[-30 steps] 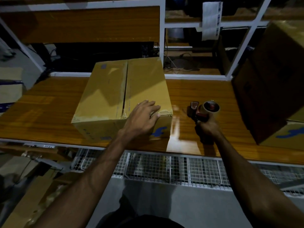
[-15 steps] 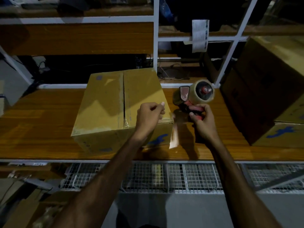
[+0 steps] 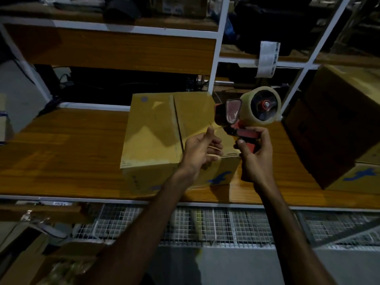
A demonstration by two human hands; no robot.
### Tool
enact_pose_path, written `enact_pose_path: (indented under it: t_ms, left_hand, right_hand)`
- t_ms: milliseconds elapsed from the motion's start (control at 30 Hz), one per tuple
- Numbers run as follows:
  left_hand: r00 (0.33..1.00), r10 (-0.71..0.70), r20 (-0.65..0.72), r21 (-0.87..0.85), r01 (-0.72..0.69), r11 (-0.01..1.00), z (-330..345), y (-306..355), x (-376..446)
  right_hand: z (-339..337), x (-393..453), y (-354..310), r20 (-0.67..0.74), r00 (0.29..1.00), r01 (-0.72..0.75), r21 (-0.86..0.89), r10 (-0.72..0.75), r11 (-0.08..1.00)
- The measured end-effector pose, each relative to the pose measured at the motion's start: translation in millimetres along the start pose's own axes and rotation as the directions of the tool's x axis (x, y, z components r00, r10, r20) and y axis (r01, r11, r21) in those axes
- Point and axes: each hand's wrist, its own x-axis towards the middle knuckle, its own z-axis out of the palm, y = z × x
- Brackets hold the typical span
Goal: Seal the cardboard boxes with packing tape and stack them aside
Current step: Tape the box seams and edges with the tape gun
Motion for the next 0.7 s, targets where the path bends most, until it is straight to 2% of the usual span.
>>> enact_pose_path:
  t_ms: [233,333,400,567,700]
  left_hand:
    - [0.986,-0.016,0.165,-0.272,0.061,0.960,-46,7,-29]
    - [0.948,-0.023,0.319,-0.435,0.168,0.885,-74,10,-40]
    - [0.930,-0.061,0.364,-0.484,0.244,0.840,-87,16,-44]
    - [0.930,-0.262,0.258,-0.459,0.356,0.814,-98,38,-46]
    - [0.923,-0.320,0.214,-0.519,0.385,0.763,-107,47,-52]
  right_hand:
    - [41,-8,-21,0.008,0.995,0.102,0.014,-0.102,0.995]
    - [54,-10,-25,0.027,0.991,0.133,0.015,-0.134,0.991]
    - [61,-12,-27,0.043,0.987,0.152,0.024,-0.152,0.988]
    - [80,-20,-32,0.091,0.984,0.153,0.020,-0.155,0.988]
    - [95,-24,-32,0.099,0.983,0.156,0.009,-0.156,0.988]
